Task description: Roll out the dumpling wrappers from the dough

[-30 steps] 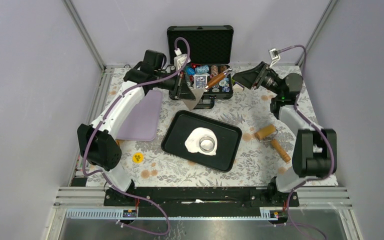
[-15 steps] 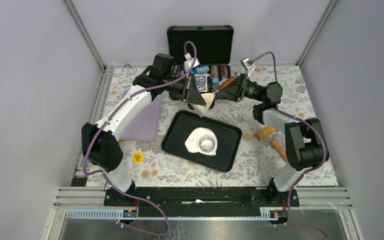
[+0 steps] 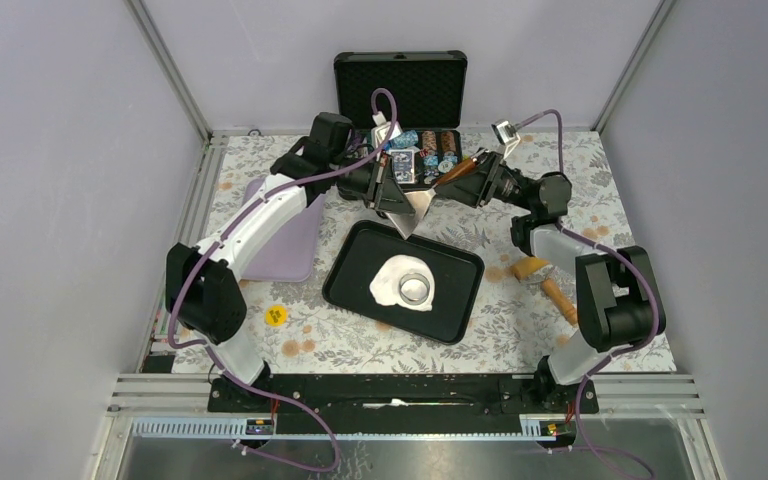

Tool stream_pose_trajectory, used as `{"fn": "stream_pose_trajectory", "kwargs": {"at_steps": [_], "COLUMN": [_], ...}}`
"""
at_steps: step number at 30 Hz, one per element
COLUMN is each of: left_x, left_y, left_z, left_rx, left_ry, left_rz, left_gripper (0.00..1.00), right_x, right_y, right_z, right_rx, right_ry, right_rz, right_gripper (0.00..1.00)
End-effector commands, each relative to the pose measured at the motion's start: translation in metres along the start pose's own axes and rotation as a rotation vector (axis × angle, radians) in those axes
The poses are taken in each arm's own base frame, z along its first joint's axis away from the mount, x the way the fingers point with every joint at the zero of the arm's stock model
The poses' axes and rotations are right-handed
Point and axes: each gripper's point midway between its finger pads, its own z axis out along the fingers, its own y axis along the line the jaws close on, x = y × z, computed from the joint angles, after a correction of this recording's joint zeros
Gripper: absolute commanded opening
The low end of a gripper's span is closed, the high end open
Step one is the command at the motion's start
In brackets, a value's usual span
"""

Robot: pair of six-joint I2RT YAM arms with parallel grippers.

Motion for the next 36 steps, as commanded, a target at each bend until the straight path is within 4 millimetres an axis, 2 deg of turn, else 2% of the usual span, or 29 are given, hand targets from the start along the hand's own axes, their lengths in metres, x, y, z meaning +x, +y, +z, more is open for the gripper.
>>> {"fn": "stream_pose_trajectory", "kwargs": {"at_steps": [1, 8, 10, 11, 14, 18, 19, 20, 21, 24, 25, 29, 31, 33, 36], "left_x": [-0.009, -0.011, -0.011, -0.012, -0.012, -0.015, -0.016, -0.016, -0.017, -0.024, -0.027, -0.041, -0.044, -0.04, -0.018], "left_y": [-0.003, 0.002, 0.002, 0.003, 0.005, 0.009, 0.01, 0.011, 0.013, 0.017, 0.018, 0.027, 0.041, 0.067, 0.114], "left_z": [-0.002, -0.003, -0.003, -0.003, -0.001, 0.0, 0.0, 0.0, -0.001, -0.009, -0.014, -0.047, -0.066, -0.083, -0.104], "left_rx": [-0.006, -0.028, -0.031, -0.033, -0.033, -0.045, -0.053, -0.063, -0.072, -0.1, -0.116, -0.201, -0.284, -0.427, -0.649], "left_ry": [-0.032, -0.038, -0.039, -0.04, -0.037, -0.037, -0.034, -0.032, -0.033, -0.045, -0.052, -0.084, -0.096, -0.087, -0.017], "left_rz": [0.063, 0.064, 0.065, 0.065, 0.055, 0.045, 0.041, 0.038, 0.037, 0.037, 0.044, 0.08, 0.091, 0.083, 0.073], "left_gripper": [0.0, 0.0, 0.0, 0.0, 0.0, 0.0, 0.03, 0.13, 0.27, 0.82, 0.96, 0.99, 0.99, 0.99, 0.99], "right_x": [-0.03, -0.036, -0.035, -0.035, -0.032, -0.018, -0.017, -0.016, -0.015, -0.013, -0.011, -0.003, -0.002, -0.001, 0.007], "right_y": [0.048, 0.052, 0.052, 0.051, 0.05, 0.05, 0.051, 0.052, 0.053, 0.06, 0.062, 0.069, 0.067, 0.059, 0.032], "right_z": [-0.007, -0.014, -0.014, -0.013, -0.012, -0.011, -0.011, -0.011, -0.011, -0.012, -0.013, -0.018, -0.023, -0.028, -0.042], "right_rx": [-0.095, -0.085, -0.087, -0.089, -0.094, -0.112, -0.115, -0.118, -0.12, -0.133, -0.136, -0.132, -0.098, -0.021, 0.236], "right_ry": [-0.105, -0.117, -0.107, -0.101, -0.077, 0.006, 0.016, 0.022, 0.029, 0.069, 0.094, 0.209, 0.236, 0.263, 0.417], "right_rz": [-0.271, -0.28, -0.275, -0.267, -0.249, -0.252, -0.254, -0.258, -0.261, -0.315, -0.329, -0.401, -0.464, -0.578, -0.706], "right_gripper": [0.72, 0.67, 0.61, 0.54, 0.17, 0.0, 0.0, 0.0, 0.0, 0.0, 0.0, 0.0, 0.0, 0.0, 0.0]}}
